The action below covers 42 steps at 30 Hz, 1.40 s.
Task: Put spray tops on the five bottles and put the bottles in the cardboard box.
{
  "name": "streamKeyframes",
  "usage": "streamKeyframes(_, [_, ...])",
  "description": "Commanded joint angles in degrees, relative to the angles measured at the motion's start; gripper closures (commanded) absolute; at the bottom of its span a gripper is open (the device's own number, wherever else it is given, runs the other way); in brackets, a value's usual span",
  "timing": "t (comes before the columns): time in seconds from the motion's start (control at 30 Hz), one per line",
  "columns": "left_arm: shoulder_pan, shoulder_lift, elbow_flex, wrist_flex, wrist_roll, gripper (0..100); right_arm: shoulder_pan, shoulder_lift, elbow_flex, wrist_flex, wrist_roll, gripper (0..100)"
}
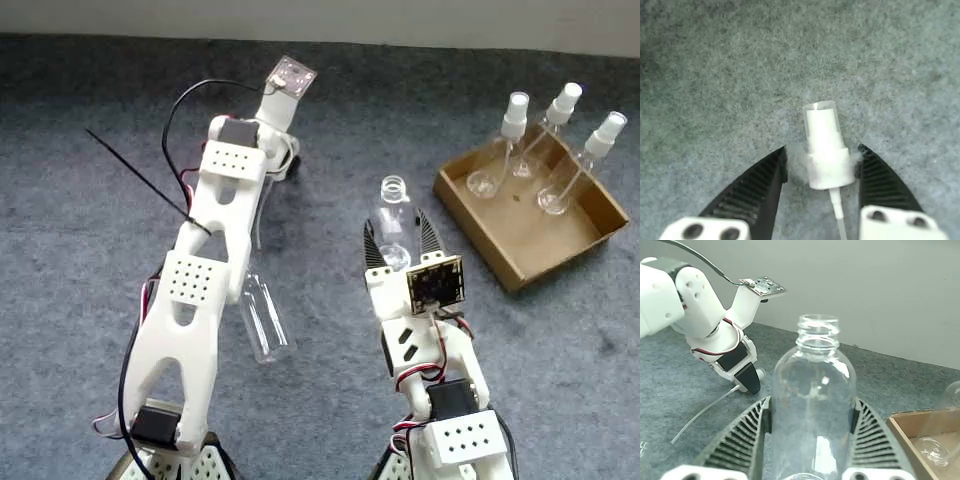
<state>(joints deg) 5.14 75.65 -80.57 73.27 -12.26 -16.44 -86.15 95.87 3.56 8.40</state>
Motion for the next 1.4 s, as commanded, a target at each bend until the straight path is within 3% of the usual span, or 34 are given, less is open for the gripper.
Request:
streamKeyframes(0.0, [0.9,0.2,-2.5,-3.4,-0.3,82,0.6,-0.9,6.7,0.3,0.1,89.6])
streamKeyframes(0.13, [1.0,0.3,-2.6,-3.5,-0.2,82,0.6,-0.9,6.7,0.3,0.1,89.6])
streamKeyframes(0.27, [2.9,0.0,-5.1,-3.4,4.5,82,0.6,-0.9,6.7,0.3,0.1,89.6])
streamKeyframes(0.47, [2.9,1.2,-7.4,-4.0,4.6,82,0.6,-0.9,6.7,0.3,0.1,89.6])
streamKeyframes(0.67, [1.6,4.5,-7.5,-10.1,4.9,82,0.6,-0.9,6.7,0.3,0.1,89.6])
streamKeyframes(0.97, [1.4,5.6,-7.5,-10.1,4.9,82,0.6,-0.9,6.7,0.3,0.1,89.6])
streamKeyframes(1.37, [0.0,2.2,-7.7,4.3,4.7,82,0.6,-0.9,6.7,0.2,0.1,89.6])
